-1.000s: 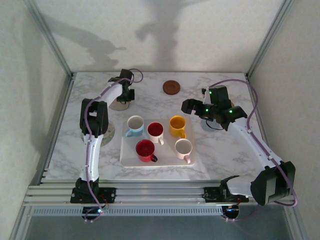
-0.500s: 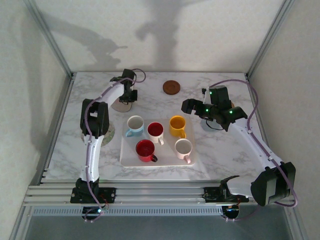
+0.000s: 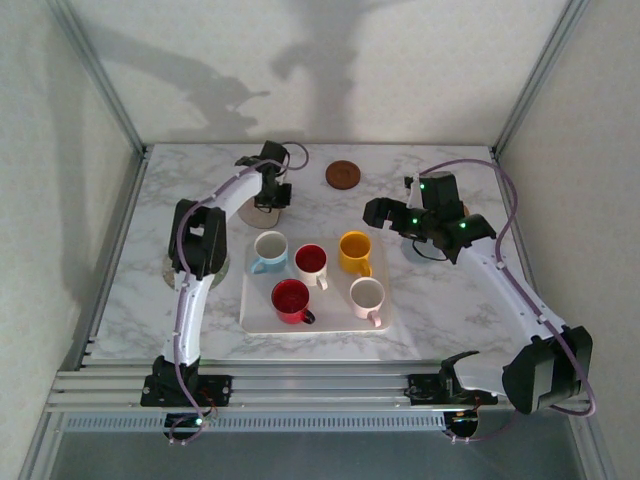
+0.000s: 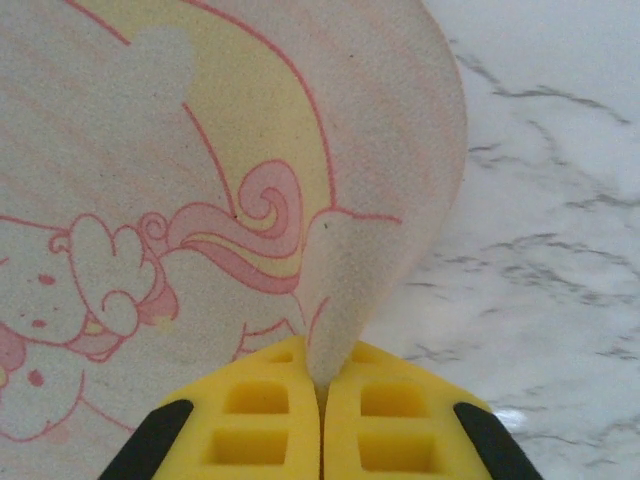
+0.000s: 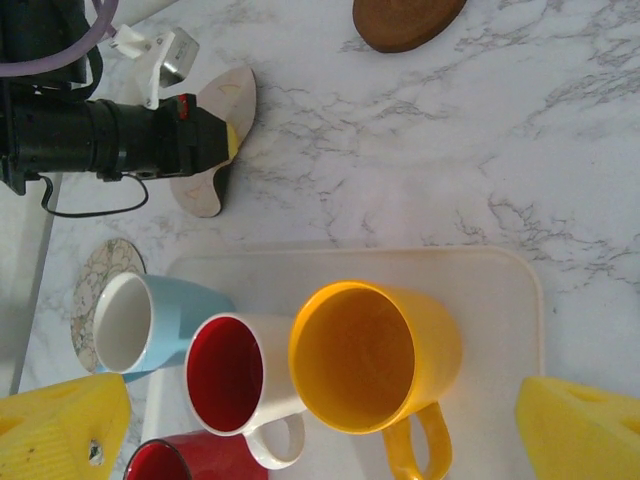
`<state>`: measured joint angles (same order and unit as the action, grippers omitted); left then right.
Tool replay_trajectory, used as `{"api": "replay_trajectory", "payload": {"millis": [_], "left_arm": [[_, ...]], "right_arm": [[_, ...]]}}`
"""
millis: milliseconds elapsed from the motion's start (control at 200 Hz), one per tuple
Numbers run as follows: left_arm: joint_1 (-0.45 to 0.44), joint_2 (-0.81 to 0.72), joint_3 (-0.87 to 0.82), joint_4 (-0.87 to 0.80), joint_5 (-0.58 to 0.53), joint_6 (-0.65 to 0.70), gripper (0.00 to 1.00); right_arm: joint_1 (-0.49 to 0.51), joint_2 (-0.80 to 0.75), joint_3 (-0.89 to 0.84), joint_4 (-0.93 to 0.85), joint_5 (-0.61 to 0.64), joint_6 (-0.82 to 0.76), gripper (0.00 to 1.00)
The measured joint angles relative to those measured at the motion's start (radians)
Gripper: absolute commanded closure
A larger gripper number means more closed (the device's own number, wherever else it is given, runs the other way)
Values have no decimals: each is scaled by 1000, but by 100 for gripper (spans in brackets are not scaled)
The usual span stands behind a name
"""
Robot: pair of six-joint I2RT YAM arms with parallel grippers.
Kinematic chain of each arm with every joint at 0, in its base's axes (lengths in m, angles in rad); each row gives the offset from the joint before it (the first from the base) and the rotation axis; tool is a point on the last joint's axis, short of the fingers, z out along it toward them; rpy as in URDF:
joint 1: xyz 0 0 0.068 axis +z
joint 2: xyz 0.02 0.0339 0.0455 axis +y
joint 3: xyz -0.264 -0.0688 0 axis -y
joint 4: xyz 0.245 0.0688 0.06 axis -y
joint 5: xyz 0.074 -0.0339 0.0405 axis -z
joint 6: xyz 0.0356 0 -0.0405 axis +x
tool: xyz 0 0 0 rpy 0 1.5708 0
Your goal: Place the cup by the coaster
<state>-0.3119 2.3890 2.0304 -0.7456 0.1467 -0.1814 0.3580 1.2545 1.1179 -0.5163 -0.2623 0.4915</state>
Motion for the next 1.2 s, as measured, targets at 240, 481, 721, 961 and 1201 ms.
{"api": "replay_trajectory", "payload": {"millis": [240,481,721,961,1201], "left_arm": [[-18,20,109,4,61,-23,100],[-21,58,133,9,103,-45,100],[-32,107,135,30,123,-60,95],[-33,109,141,27,127,-66,76],[-39,109,141,27,137,-78,58]], "right_arm": [[1,-5,-12,1,0,3,1],[1,-5,-12,4,0,3,1],[1,-5,-12,3,0,3,1],[1,-5,-12,3,0,3,1],[1,-5,-12,3,0,3,1]]}}
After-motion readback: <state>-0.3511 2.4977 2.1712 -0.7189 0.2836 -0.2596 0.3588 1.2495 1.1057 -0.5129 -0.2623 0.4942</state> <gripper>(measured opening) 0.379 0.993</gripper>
